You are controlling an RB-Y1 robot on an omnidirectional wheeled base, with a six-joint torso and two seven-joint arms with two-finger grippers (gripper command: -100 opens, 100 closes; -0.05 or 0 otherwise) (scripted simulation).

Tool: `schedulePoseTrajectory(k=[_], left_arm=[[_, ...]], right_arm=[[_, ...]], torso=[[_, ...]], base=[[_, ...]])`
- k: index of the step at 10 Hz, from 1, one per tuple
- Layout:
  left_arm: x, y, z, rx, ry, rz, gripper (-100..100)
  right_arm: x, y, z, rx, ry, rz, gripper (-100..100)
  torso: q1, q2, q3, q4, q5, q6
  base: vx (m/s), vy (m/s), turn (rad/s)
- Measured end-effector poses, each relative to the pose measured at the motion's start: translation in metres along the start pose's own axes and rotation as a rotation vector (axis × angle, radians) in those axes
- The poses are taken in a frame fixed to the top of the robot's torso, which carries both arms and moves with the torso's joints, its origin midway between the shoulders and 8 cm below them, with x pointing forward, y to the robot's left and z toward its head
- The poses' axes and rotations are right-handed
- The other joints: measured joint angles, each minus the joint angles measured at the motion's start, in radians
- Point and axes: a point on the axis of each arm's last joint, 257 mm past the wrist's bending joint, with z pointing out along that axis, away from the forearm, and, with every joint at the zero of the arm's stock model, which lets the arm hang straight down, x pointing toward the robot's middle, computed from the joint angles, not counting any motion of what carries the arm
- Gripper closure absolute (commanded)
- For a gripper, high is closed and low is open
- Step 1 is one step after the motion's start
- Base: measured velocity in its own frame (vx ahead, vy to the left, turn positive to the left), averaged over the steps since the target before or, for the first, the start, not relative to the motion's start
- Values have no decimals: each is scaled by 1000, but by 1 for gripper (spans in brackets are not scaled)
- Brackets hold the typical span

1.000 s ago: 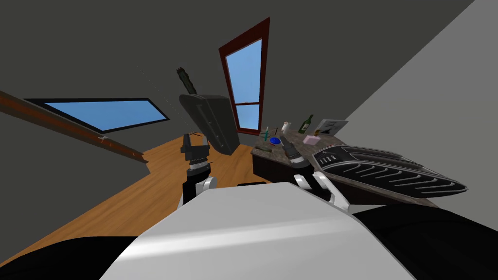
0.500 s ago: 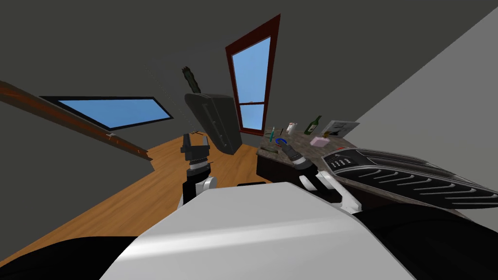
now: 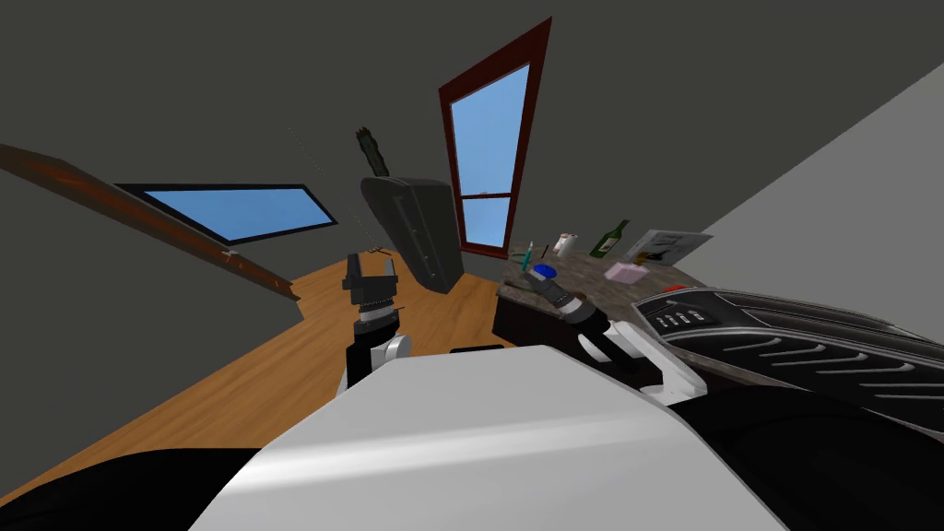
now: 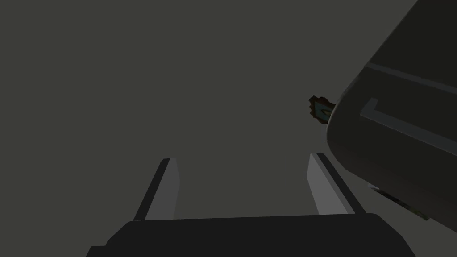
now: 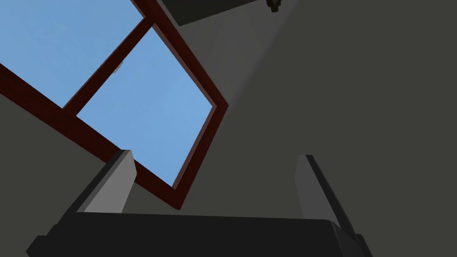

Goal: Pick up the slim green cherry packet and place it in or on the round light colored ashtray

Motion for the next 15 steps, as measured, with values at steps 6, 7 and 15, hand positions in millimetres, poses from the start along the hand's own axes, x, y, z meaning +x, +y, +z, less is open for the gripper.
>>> schedulePoseTrajectory(k=[6, 7, 15], left_arm=[[0, 0, 0, 0, 0, 0, 0], [0, 0, 0, 0, 0, 0, 0], [0, 0, 0, 0, 0, 0, 0]], right_arm=[[31, -22, -23, 5, 225, -176, -100], [39, -29, -29, 9, 270, -210, -100], [79, -79, -84, 13, 609, -433, -100]], torso=[[-3, -1, -1, 0, 0, 0], [-3, -1, -1, 0, -1, 0], [-5, -2, -2, -1, -1, 0]], base=[[82, 108, 42], [63, 71, 12], [112, 70, 1]])
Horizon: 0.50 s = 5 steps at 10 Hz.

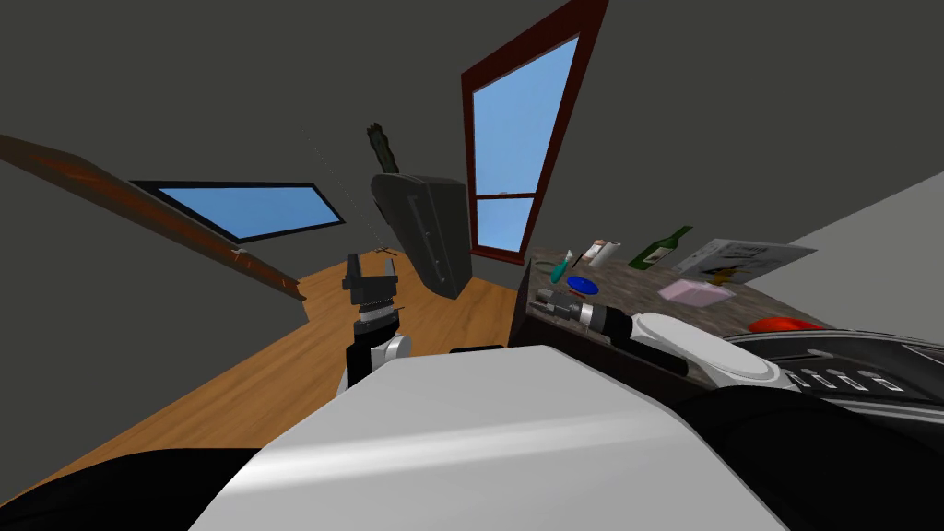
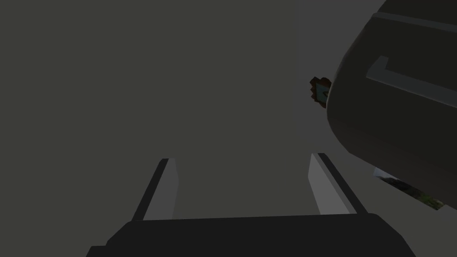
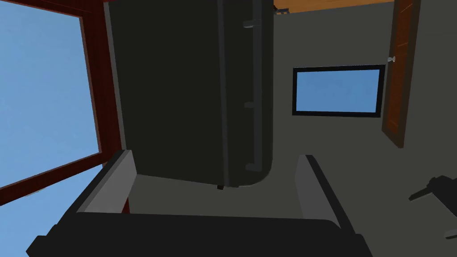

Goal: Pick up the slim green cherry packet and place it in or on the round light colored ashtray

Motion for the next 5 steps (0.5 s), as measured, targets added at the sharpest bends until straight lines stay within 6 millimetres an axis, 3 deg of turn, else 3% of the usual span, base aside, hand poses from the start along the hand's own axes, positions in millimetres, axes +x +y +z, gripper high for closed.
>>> schedulePoseTrajectory(k=[2, 5], left_arm=[[0, 0, 0, 0, 0, 0, 0], [0, 0, 0, 0, 0, 0, 0]], right_arm=[[17, -7, -12, -2, 83, -49, -100], [59, -20, -28, -7, 218, -119, -100]], torso=[[-1, -1, 0, 0, 0, 0], [-1, -1, 0, 0, 0, 0]], base=[[120, 30, -22], [109, 41, -25]])
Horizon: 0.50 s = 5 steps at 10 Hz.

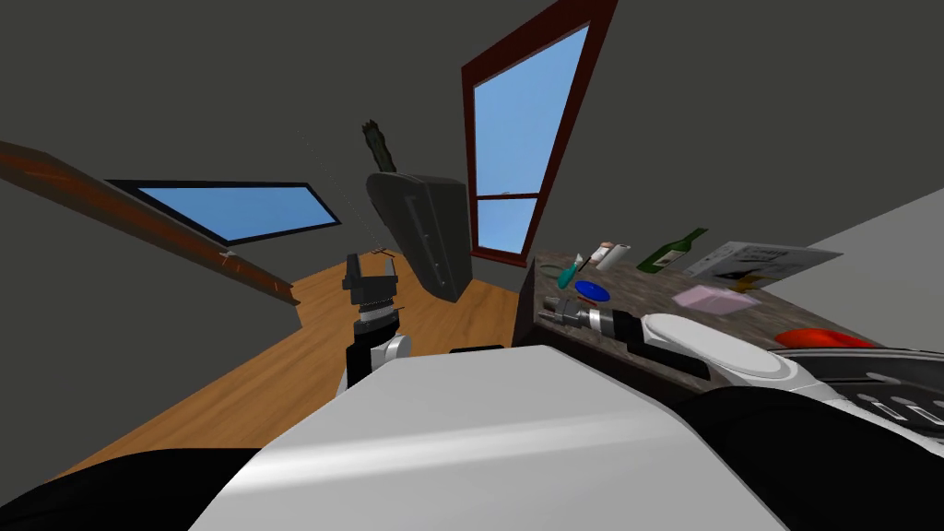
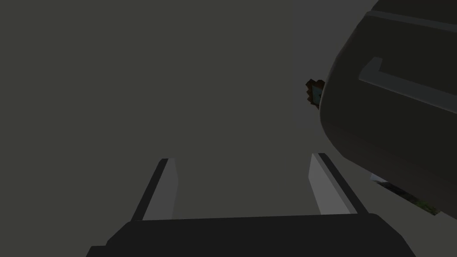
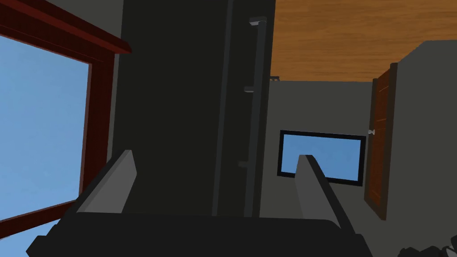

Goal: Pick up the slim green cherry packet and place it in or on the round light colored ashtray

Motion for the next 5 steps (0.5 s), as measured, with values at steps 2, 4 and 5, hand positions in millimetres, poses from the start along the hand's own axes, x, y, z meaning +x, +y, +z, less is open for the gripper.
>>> schedulePoseTrajectory(k=[2, 4, 5], left_arm=[[0, 0, 0, 0, 0, 0, 0], [0, 0, 0, 0, 0, 0, 0], [0, 0, 0, 0, 0, 0, 0]], right_arm=[[22, -7, -8, -8, 83, -43, -100], [50, -8, -20, -17, 167, -78, -100], [57, -11, -24, -22, 198, -96, -100]], torso=[[-1, 0, 0, 0, 0, 0], [-1, -1, 0, 0, 0, 0], [-2, 0, 0, 0, 0, 0]], base=[[114, 20, -32], [120, 21, -40], [106, 43, -45]])
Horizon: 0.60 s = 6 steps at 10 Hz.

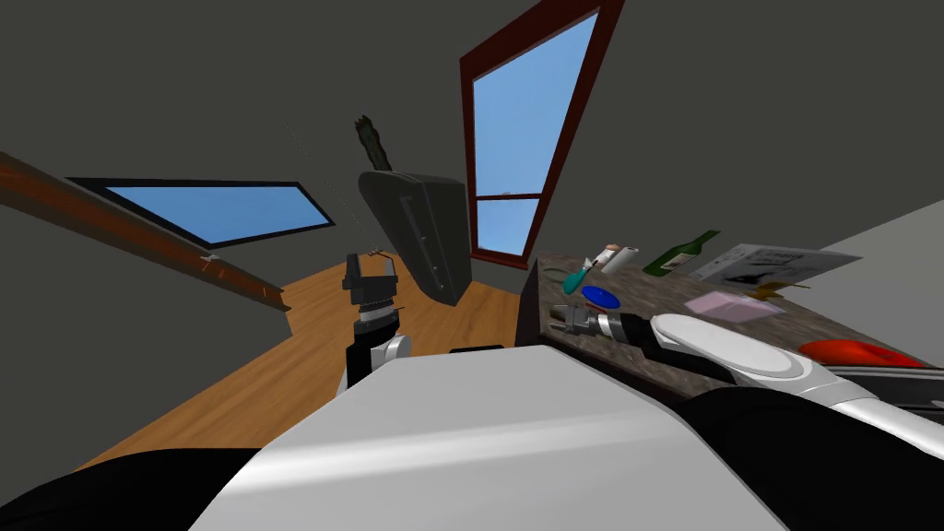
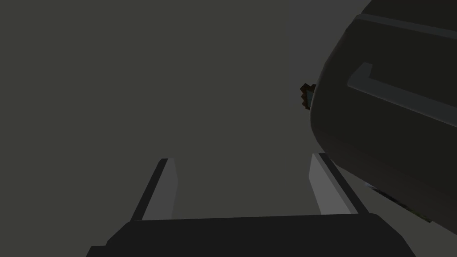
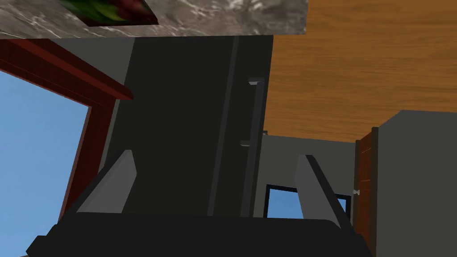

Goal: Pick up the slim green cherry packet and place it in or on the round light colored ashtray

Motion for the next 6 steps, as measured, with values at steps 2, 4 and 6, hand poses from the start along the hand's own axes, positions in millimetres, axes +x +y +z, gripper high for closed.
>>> schedulePoseTrajectory(k=[2, 4, 6], left_arm=[[0, 0, 0, 0, 0, 0, 0], [0, 0, 0, 0, 0, 0, 0], [0, 0, 0, 0, 0, 0, 0]], right_arm=[[25, -2, -6, -13, 83, -35, -100], [62, -3, -20, -34, 201, -77, -100], [89, -7, -35, -54, 289, -115, -100]], torso=[[1, 1, 1, 0, 0, 0], [1, -3, -2, -1, 0, 0], [1, -1, -1, 0, 0, 0]], base=[[100, 33, -48], [166, 34, -53], [138, 33, -75]])
